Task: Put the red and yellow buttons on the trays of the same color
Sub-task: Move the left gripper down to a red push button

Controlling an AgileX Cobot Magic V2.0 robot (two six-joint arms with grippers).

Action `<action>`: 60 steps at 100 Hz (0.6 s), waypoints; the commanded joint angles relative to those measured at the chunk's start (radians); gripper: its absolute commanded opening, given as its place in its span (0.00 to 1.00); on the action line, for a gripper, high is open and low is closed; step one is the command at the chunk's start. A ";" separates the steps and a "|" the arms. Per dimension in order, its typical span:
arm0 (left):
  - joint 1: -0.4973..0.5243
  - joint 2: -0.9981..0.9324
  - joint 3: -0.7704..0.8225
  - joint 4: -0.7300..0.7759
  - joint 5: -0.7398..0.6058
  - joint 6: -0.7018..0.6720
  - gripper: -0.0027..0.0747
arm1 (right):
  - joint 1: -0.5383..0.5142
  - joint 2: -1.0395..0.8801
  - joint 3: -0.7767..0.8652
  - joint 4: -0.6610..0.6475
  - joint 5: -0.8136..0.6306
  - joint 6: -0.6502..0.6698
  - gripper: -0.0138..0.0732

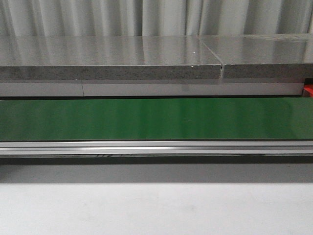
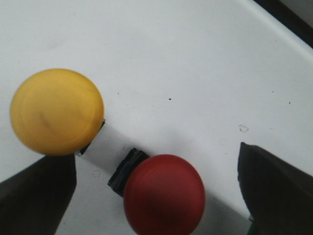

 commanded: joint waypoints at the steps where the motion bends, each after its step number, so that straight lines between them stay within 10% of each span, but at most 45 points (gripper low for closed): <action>1: 0.003 -0.046 -0.032 -0.019 -0.037 -0.008 0.84 | 0.000 -0.006 -0.032 0.015 -0.062 -0.009 0.02; 60: 0.003 -0.101 -0.038 -0.040 0.068 0.022 0.01 | 0.000 -0.006 -0.032 0.015 -0.061 -0.009 0.02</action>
